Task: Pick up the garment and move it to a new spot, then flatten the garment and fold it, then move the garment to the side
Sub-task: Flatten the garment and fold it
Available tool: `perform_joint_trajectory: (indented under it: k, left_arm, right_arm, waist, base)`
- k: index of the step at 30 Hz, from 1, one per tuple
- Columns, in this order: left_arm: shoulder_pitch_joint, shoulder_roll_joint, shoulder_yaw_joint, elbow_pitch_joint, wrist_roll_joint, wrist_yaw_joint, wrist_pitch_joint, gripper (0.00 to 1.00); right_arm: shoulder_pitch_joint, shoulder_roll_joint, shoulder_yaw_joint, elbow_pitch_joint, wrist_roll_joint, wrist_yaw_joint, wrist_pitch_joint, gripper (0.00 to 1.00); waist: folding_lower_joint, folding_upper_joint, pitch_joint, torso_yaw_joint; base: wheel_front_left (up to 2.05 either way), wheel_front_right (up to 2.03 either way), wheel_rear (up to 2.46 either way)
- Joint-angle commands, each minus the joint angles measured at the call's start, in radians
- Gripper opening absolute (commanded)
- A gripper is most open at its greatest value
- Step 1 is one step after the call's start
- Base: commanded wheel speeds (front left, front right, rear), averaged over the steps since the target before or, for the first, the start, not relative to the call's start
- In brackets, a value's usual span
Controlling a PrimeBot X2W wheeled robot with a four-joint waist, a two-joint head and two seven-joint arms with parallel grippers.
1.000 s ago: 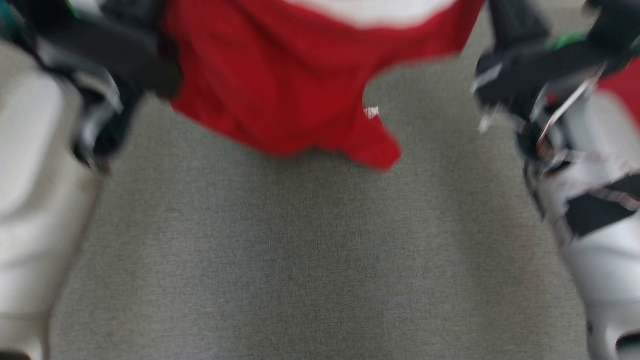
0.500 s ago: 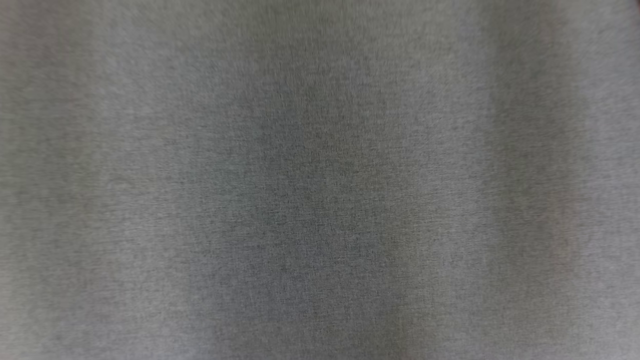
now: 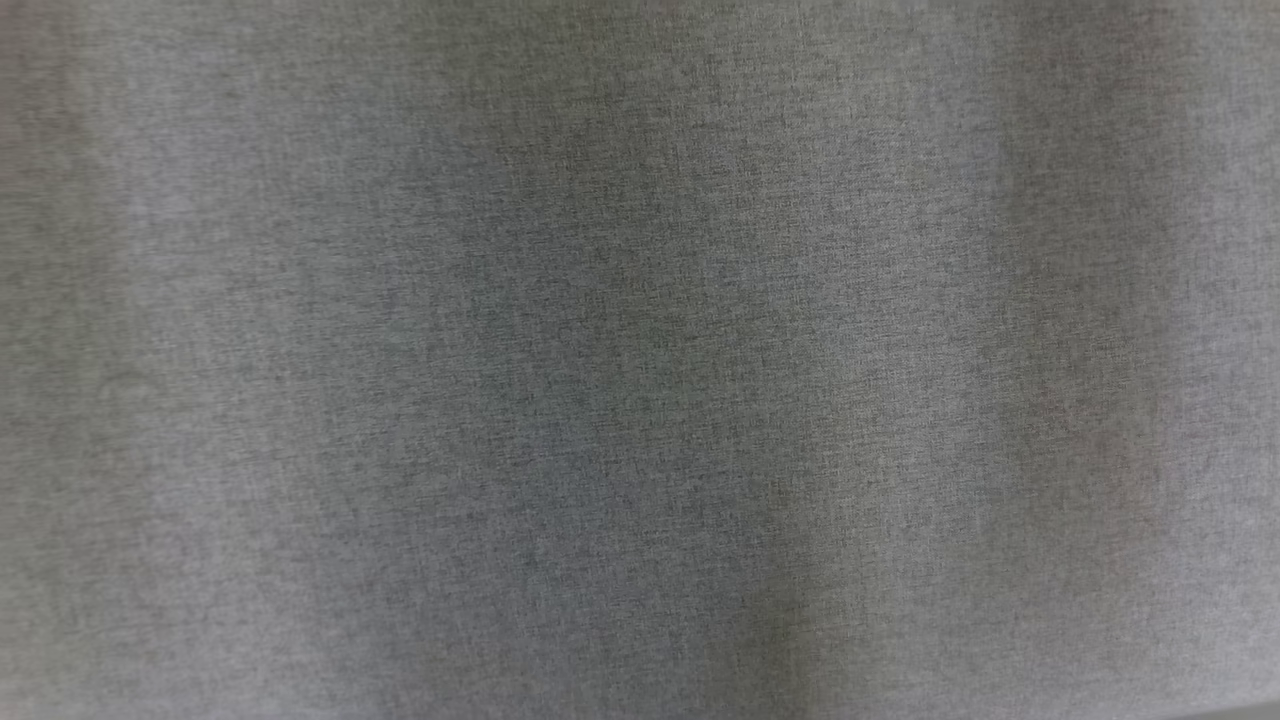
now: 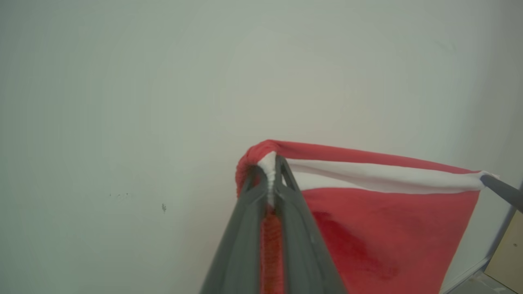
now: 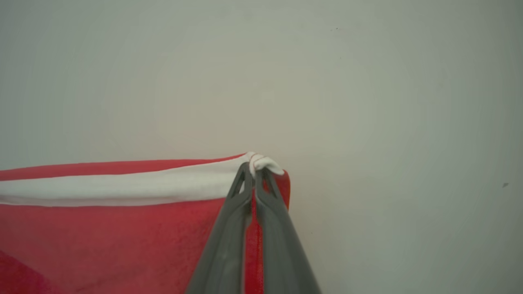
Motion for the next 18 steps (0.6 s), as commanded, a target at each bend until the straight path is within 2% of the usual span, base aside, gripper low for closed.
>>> perform_joint_trajectory:
  k: [1, 11, 15, 18]
  left_arm:
    - [-0.019, 0.004, -0.011, 0.007, -0.017, 0.002, -0.011, 0.00]
    - [-0.021, 0.017, -0.110, 0.028, -0.082, 0.002, -0.068, 0.00]
    - [0.043, 0.027, -0.144, -0.008, -0.127, 0.002, -0.102, 0.00]
    - [0.130, 0.057, -0.165, -0.062, -0.165, 0.002, -0.133, 0.00]
  right_arm:
    - [-0.012, -0.001, 0.005, 0.013, 0.006, 0.002, -0.012, 0.00]
    - [-0.005, 0.000, 0.063, 0.074, 0.043, 0.002, -0.071, 0.00]
    - [0.057, -0.005, 0.108, 0.051, 0.074, 0.002, -0.099, 0.00]
    - [0.144, -0.009, 0.158, 0.005, 0.118, 0.002, -0.116, 0.00]
  waist:
    - [-0.0002, -0.0002, 0.015, -0.010]
    - [-0.0002, -0.0002, 0.013, -0.021]
    - [-0.0002, -0.0002, -0.023, -0.018]
    - [-0.0002, -0.0002, -0.061, -0.018]
  base:
    - [0.00, 0.00, 0.00]
    - [0.00, 0.00, 0.00]
    - [0.00, 0.00, 0.00]
    - [0.00, 0.00, 0.00]
